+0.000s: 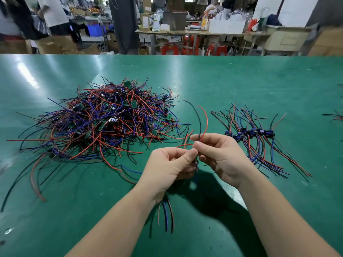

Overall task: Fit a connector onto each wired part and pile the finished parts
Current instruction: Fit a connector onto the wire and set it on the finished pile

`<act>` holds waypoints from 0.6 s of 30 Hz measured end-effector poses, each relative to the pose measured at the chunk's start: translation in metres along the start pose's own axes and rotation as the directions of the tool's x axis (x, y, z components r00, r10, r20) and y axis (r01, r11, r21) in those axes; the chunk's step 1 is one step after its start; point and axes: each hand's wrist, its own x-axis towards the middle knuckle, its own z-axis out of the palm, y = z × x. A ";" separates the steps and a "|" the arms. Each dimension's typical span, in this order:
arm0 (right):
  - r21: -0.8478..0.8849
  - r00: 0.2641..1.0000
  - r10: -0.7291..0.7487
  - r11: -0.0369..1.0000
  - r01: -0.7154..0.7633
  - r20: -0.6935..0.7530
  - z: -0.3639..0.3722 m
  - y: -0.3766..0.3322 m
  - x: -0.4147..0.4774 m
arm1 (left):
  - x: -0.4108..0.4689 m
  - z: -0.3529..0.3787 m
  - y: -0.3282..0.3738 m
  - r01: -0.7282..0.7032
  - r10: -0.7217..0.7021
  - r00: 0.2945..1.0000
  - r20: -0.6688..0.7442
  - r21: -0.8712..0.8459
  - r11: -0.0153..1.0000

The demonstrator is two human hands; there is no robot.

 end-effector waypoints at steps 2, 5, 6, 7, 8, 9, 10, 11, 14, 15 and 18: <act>0.017 0.999 -0.014 1.000 0.015 -0.042 -0.002 -0.001 0.001 | 0.000 0.001 0.000 -0.007 0.007 1.000 0.020 -0.010 1.000; 0.013 0.996 -0.032 0.999 0.033 -0.081 -0.004 -0.002 0.002 | 0.001 0.003 -0.003 -0.033 0.033 0.999 -0.014 -0.019 0.999; 0.008 0.996 -0.032 0.999 0.032 -0.083 -0.003 -0.001 0.002 | 0.001 0.004 -0.003 -0.045 0.044 0.998 -0.032 -0.025 0.999; 0.010 0.996 -0.030 0.999 0.030 -0.082 -0.002 0.000 0.002 | 0.001 0.006 -0.005 -0.058 0.057 0.997 -0.046 -0.025 0.998; 0.018 0.996 -0.028 0.999 0.030 -0.082 -0.001 0.001 0.002 | 0.000 0.008 -0.007 -0.062 0.061 0.997 -0.054 -0.021 0.998; 0.019 0.996 -0.032 0.999 0.033 -0.086 0.000 0.003 0.003 | 0.000 0.009 -0.008 -0.066 0.065 0.996 -0.058 -0.011 0.998; 0.006 0.995 -0.041 0.999 0.042 -0.093 0.001 0.003 0.002 | -0.001 0.010 -0.009 -0.068 0.068 0.996 -0.062 -0.005 0.998; -0.015 0.993 -0.055 0.998 0.053 -0.103 0.002 0.003 0.002 | 0.000 0.010 -0.009 -0.064 0.064 0.996 -0.065 -0.007 0.998; -0.034 0.989 -0.084 0.996 0.080 -0.121 0.001 0.002 0.003 | 0.001 0.007 -0.004 -0.014 0.008 0.998 -0.056 -0.117 0.993; -0.030 0.989 -0.089 0.996 0.086 -0.122 0.000 0.001 0.003 | 0.001 0.006 -0.003 0.011 -0.018 0.999 -0.040 -0.168 0.986; -0.034 0.989 -0.099 0.995 0.096 -0.111 -0.002 0.001 0.003 | -0.001 0.006 -0.001 0.083 -0.083 0.996 0.012 -0.221 0.972</act>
